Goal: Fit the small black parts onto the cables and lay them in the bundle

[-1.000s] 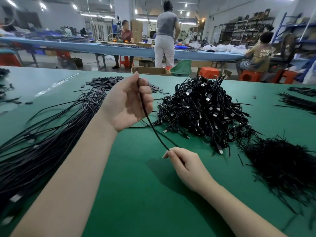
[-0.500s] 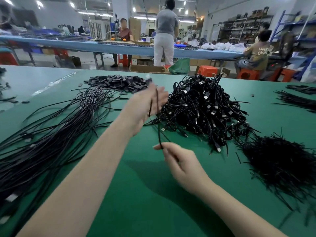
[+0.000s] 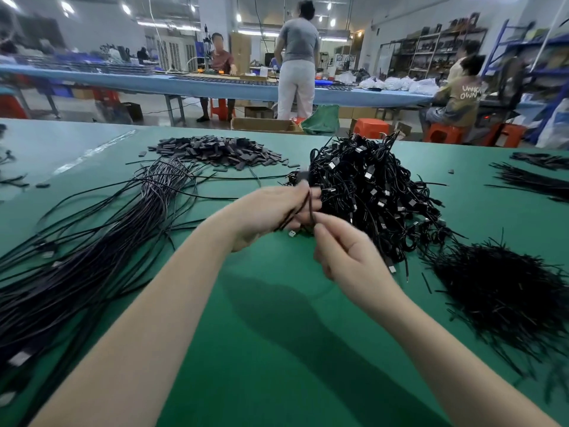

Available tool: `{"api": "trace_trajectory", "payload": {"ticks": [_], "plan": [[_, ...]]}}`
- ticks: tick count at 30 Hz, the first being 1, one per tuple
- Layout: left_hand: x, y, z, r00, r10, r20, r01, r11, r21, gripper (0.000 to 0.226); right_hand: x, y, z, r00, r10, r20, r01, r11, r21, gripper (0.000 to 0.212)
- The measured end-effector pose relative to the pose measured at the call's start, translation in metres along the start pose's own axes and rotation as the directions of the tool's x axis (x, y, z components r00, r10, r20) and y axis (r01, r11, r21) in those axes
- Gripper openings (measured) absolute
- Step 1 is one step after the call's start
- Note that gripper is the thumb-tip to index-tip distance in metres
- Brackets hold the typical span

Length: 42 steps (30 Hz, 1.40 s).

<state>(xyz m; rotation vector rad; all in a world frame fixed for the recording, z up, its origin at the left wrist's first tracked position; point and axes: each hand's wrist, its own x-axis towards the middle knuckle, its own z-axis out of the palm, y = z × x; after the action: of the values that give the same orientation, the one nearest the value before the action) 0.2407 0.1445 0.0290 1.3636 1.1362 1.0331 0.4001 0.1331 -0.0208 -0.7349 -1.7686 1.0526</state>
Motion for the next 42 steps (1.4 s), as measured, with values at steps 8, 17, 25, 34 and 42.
{"api": "trace_trajectory", "payload": {"ticks": [8,17,25,34,42], "plan": [[-0.021,0.028,-0.027,0.961,0.264,0.076,-0.198,0.857,-0.476,0.044,-0.004,0.031,-0.013,0.914,0.386,0.126,-0.369,0.919,-0.141,0.028],[-0.010,0.001,0.002,0.985,-0.133,0.108,0.070,0.887,0.457,0.036,0.015,-0.016,-0.037,0.904,0.415,0.102,-0.427,0.877,0.218,0.036],[-0.005,0.002,0.001,0.991,0.116,0.074,-0.124,0.985,0.117,0.041,0.017,-0.033,-0.037,0.872,0.479,-0.106,-0.350,0.759,0.550,0.033],[0.001,-0.006,0.026,0.998,0.056,-0.006,-0.056,0.995,-0.086,0.037,0.006,-0.035,-0.013,0.976,0.209,0.062,-0.212,0.976,0.046,0.032],[0.000,0.006,0.021,0.995,0.103,0.008,-0.079,0.809,-0.582,0.039,0.000,-0.003,-0.008,0.894,0.372,0.251,-0.342,0.927,-0.156,0.035]]}}
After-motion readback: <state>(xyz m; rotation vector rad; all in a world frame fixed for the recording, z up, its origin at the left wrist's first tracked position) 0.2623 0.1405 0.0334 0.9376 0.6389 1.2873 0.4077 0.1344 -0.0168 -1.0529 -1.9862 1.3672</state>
